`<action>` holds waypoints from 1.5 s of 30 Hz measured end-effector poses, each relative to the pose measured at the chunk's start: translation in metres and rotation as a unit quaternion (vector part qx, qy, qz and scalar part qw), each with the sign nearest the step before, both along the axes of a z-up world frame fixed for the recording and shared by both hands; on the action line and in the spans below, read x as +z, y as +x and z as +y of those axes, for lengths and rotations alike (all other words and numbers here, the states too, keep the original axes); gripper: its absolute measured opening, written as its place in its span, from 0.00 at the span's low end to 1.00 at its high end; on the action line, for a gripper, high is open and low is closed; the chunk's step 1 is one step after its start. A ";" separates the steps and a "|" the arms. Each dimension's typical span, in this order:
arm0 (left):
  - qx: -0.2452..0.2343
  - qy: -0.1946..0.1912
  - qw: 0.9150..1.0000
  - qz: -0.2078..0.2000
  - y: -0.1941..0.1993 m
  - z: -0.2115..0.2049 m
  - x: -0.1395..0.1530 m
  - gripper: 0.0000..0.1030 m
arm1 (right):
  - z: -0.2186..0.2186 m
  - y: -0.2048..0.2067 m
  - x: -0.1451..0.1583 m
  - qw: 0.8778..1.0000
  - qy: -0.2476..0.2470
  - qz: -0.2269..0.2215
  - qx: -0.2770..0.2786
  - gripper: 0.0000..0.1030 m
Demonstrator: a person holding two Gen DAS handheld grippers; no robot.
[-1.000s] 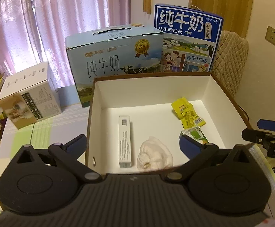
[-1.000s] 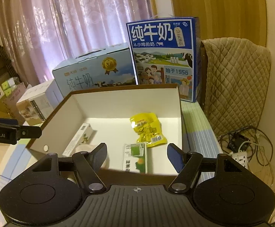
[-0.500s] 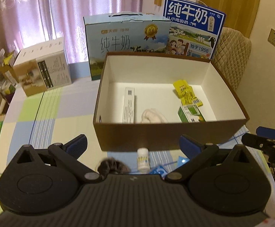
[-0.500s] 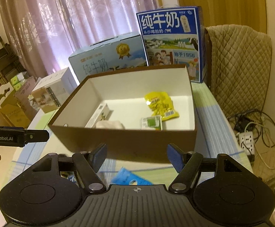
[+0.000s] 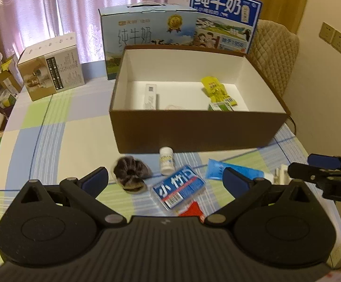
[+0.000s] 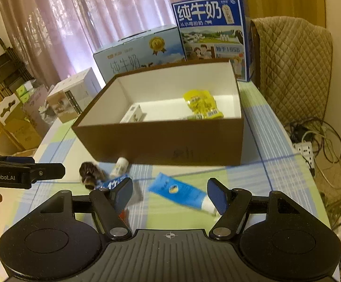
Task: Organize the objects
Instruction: 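Withdraw both tools from the brown box toward the remaining items, then move the right tool toward the white toothpaste squeezer clip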
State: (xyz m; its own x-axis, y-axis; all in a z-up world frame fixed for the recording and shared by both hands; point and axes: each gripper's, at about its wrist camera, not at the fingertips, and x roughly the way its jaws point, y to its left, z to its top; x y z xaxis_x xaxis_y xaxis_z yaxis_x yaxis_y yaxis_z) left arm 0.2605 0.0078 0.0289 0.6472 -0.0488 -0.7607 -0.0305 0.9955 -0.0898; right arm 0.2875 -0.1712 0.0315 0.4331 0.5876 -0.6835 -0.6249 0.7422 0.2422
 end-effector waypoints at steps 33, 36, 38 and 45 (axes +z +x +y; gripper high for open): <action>-0.019 -0.011 0.998 0.054 -0.052 -0.012 -0.028 0.99 | -0.007 -0.050 -0.034 0.998 -0.042 0.055 0.011 0.65; -0.020 -0.012 0.998 0.055 -0.054 -0.012 -0.030 0.99 | -0.006 -0.051 -0.037 0.997 -0.045 0.058 0.011 0.65; -0.021 -0.013 0.998 0.056 -0.054 -0.011 -0.031 0.99 | -0.005 -0.051 -0.039 0.997 -0.048 0.060 0.009 0.65; -0.020 -0.016 0.998 0.059 -0.053 -0.008 -0.035 0.98 | -0.006 -0.048 -0.045 0.997 -0.057 0.061 0.000 0.65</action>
State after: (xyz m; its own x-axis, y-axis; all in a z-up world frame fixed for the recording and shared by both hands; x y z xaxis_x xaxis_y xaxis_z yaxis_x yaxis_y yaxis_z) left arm 0.2079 0.0000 -0.0057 0.5495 -0.0993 -0.8296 -0.0023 0.9927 -0.1203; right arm 0.2393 -0.1768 -0.0138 0.3426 0.5033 -0.7933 -0.5967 0.7688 0.2300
